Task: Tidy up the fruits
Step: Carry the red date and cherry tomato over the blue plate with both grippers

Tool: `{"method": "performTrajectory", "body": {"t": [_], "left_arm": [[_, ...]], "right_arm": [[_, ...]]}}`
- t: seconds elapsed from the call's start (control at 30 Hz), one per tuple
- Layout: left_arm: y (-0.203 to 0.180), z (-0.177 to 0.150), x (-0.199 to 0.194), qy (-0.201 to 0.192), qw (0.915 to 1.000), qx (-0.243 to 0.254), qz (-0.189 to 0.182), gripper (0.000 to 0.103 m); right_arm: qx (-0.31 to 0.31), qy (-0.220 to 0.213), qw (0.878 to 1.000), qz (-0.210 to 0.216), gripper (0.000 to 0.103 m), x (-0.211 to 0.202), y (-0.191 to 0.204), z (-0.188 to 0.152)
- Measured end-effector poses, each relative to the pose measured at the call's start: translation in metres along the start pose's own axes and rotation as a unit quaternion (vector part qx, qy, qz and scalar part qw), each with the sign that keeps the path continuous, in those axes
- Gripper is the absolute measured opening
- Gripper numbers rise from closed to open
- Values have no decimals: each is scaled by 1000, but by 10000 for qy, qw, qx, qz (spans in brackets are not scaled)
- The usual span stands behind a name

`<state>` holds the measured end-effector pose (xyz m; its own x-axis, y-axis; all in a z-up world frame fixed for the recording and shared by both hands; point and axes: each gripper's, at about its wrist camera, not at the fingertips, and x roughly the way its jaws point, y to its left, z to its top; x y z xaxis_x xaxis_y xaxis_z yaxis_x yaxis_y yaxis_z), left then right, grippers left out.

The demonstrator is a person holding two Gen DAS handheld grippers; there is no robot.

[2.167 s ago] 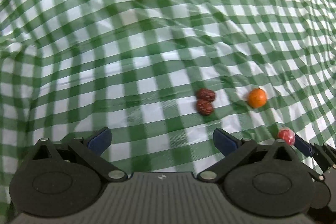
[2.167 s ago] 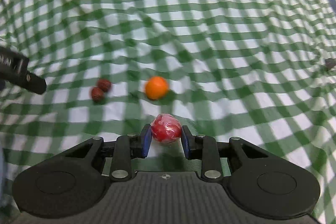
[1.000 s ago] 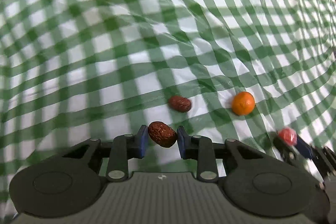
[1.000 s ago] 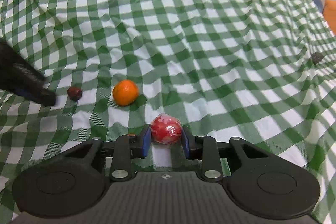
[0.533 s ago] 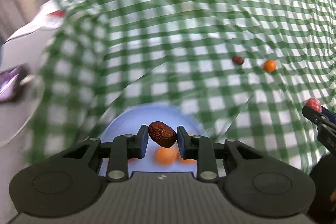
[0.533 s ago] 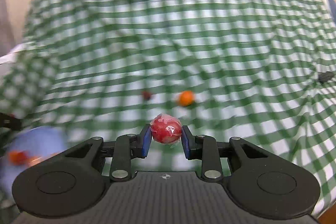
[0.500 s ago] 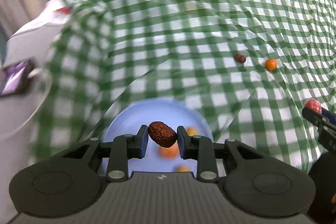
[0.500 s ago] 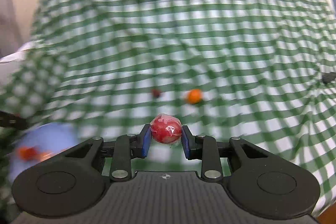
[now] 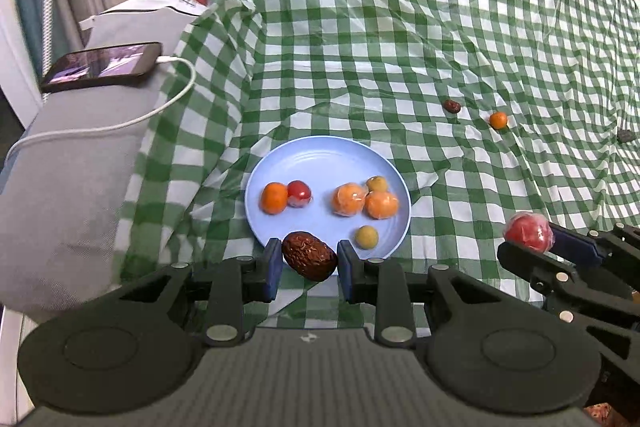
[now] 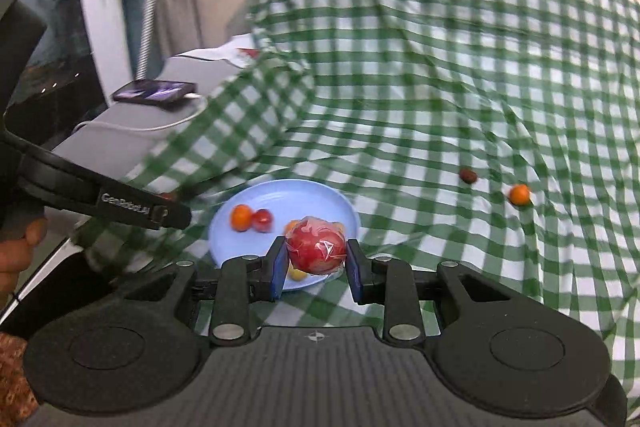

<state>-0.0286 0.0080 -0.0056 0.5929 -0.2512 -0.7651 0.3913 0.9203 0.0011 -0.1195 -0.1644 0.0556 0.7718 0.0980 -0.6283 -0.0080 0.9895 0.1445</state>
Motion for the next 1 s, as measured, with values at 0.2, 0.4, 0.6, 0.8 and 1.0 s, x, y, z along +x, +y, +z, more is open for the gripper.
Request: {"method": "performTrajectory", "body": {"t": [0.2, 0.4, 0.6, 0.8, 1.0], "left_arm": [[11, -8, -9, -121, 9998, -152, -2, 32], [13, -8, -12, -184, 9996, -208, -33, 32], [15, -5, -5, -136, 9996, -252, 5, 32], [21, 6, 10, -42, 9995, -296, 66, 32], [23, 18, 24, 20, 9996, -259, 86, 32]], "right_arm": [[-109, -39, 9999, -25, 32, -9, 9, 1], [-121, -1, 9999, -19, 32, -11, 10, 0], [-115, 136, 9998, 22, 32, -4, 5, -2], [-35, 292, 9996, 7, 32, 9, -5, 0], [-12, 440, 9990, -20, 32, 29, -10, 4]]}}
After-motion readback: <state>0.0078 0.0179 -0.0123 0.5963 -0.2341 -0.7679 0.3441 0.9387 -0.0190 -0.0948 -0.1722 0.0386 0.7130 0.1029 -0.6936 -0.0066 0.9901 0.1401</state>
